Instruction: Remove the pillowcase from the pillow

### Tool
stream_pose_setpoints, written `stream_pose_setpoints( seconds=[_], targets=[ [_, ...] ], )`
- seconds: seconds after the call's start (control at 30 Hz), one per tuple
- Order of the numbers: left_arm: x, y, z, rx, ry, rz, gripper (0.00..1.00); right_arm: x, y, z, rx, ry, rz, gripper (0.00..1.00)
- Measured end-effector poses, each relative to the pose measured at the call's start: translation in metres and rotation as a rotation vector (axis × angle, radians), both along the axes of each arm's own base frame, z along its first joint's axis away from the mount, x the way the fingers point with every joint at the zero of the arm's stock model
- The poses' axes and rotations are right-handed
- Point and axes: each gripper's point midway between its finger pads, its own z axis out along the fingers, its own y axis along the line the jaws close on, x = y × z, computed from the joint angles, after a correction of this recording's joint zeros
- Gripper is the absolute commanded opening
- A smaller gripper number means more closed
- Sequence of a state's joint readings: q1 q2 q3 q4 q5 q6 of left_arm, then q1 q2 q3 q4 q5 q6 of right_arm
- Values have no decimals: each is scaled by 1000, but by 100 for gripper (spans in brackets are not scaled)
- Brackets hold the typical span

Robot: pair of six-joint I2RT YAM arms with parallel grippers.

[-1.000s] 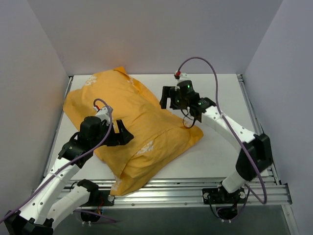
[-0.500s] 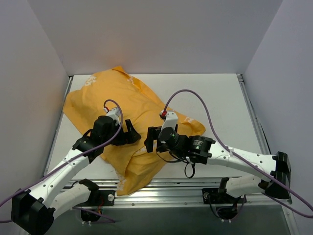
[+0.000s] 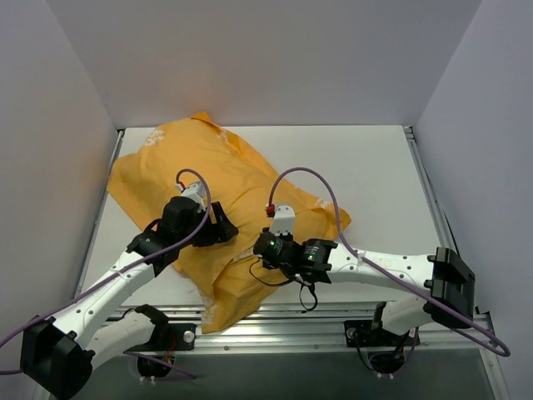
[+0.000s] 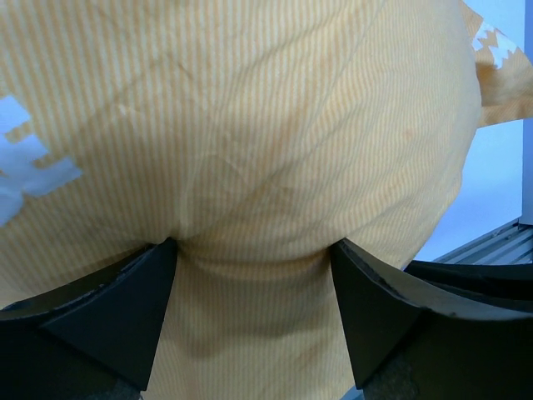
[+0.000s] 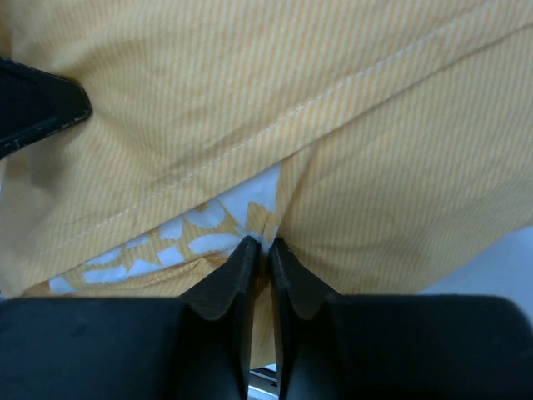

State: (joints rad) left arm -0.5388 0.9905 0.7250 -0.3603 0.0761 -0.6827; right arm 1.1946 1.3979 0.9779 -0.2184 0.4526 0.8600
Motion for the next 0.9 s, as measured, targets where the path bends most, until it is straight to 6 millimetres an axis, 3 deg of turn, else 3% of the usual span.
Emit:
stream_pose_setpoints(
  seconds=[0.07, 0.13, 0.23, 0.27, 0.4, 0.5, 0.67, 0.8, 0.9],
  targets=[
    [1, 1, -3, 8, 8, 10, 69, 1, -4, -5, -5, 3, -14, 0],
    [4, 2, -7, 20, 15, 29, 64, 3, -9, -5, -3, 0, -35, 0],
    [10, 4, -11, 35, 13, 54, 47, 9, -23, 2, 24, -7, -75, 0],
    [12, 5, -11, 40, 11, 65, 32, 12, -29, 5, 35, -9, -91, 0],
    [24, 10, -12, 61, -3, 108, 10, 22, -69, 9, 67, -15, -186, 0],
    [32, 13, -15, 63, -1, 132, 3, 24, -96, 8, 101, -10, -257, 0],
    [41, 17, -16, 40, 4, 150, 2, 26, -134, -2, 207, 23, -373, 0],
    [45, 24, -16, 43, 2, 176, 2, 30, -178, -31, 138, 64, -480, 0],
    [46, 25, -16, 47, -2, 180, 2, 27, -174, -42, 71, 108, -411, 2]
  ],
)
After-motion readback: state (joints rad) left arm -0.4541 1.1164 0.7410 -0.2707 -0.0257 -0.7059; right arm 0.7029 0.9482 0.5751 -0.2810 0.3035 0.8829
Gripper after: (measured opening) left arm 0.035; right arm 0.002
